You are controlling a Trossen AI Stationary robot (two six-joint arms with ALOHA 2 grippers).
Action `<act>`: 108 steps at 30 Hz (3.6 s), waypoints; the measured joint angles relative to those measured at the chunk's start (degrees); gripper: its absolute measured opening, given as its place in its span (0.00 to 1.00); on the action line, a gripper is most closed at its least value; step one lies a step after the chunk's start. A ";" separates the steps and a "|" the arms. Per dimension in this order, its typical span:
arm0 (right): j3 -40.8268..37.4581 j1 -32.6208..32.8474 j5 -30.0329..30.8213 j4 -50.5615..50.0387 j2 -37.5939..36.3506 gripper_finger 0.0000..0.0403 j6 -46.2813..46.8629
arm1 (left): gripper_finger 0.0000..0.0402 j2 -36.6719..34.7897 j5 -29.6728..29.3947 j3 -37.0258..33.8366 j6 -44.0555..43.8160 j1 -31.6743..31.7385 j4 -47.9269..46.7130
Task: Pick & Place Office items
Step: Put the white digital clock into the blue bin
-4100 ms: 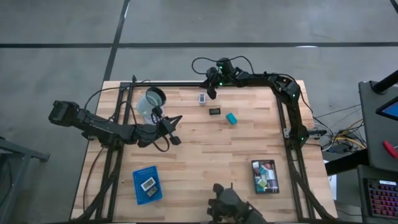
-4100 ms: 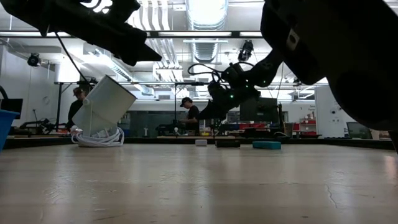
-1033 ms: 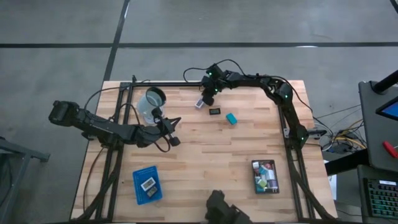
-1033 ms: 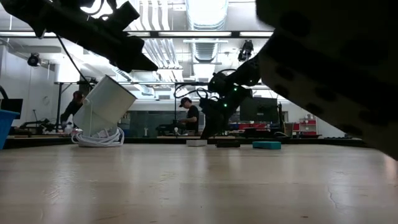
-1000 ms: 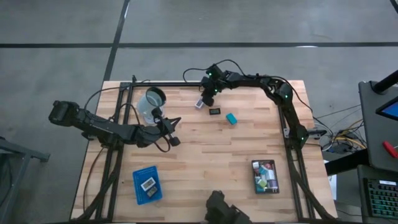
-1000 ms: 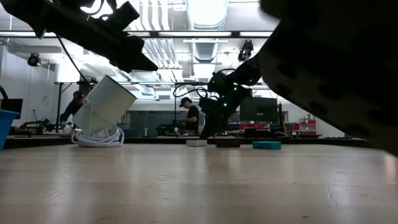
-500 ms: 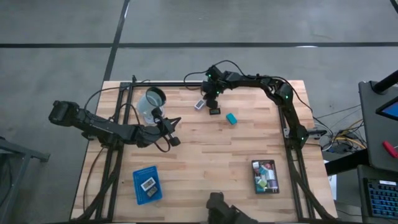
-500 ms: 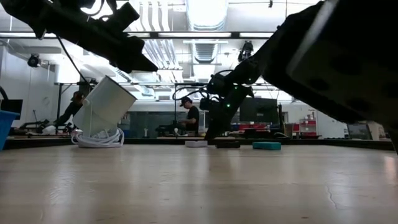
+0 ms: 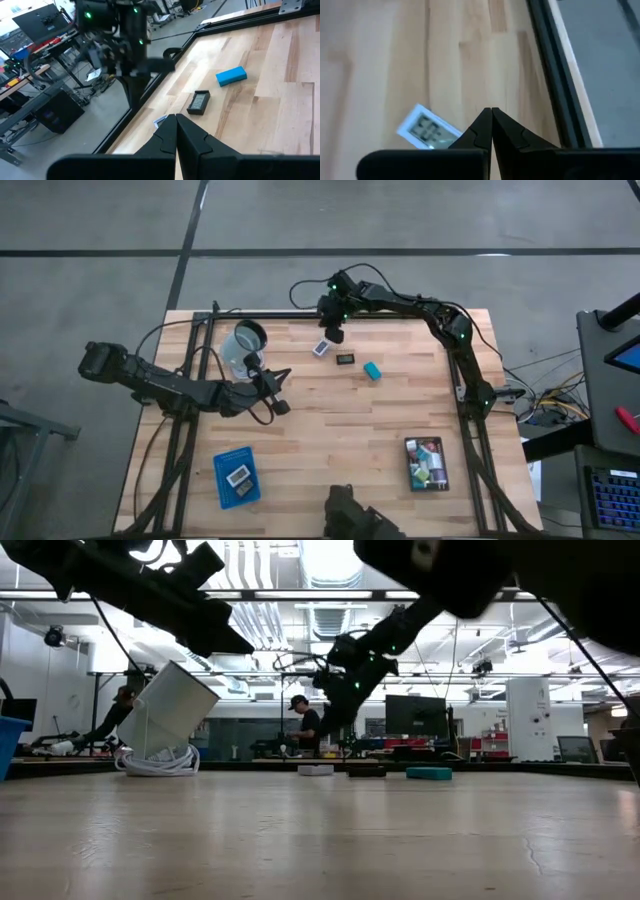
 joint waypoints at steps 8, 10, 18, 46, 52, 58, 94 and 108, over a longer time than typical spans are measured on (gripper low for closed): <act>-0.46 2.40 -3.29 -3.46 -0.16 0.02 2.53 | 0.01 -0.04 -0.11 0.00 -1.98 -0.02 -2.34; -1.36 2.90 -3.26 -3.51 -0.14 0.02 3.20 | 0.01 -0.04 -0.15 0.00 -2.67 -0.02 -2.90; -2.52 3.93 -3.26 -3.52 -0.10 0.02 8.32 | 0.01 -0.04 -0.15 0.00 -3.09 -0.02 -3.02; -3.75 4.26 -3.10 -5.16 -4.18 0.02 10.04 | 0.01 0.31 0.16 3.23 -5.48 5.97 1.07; -7.51 4.67 -3.12 0.57 -11.82 0.02 9.90 | 0.01 2.34 10.51 2.86 -10.27 13.41 1.03; -20.94 4.63 -3.09 11.29 -25.22 0.02 9.91 | 0.01 5.90 17.87 2.84 -10.13 17.54 11.83; -87.85 5.24 -3.17 71.00 -74.95 0.02 18.00 | 0.01 22.60 7.87 15.06 -20.27 12.54 10.67; -90.23 3.92 -3.06 72.98 -81.07 0.02 16.84 | 0.01 22.60 7.89 15.06 -20.77 12.52 10.49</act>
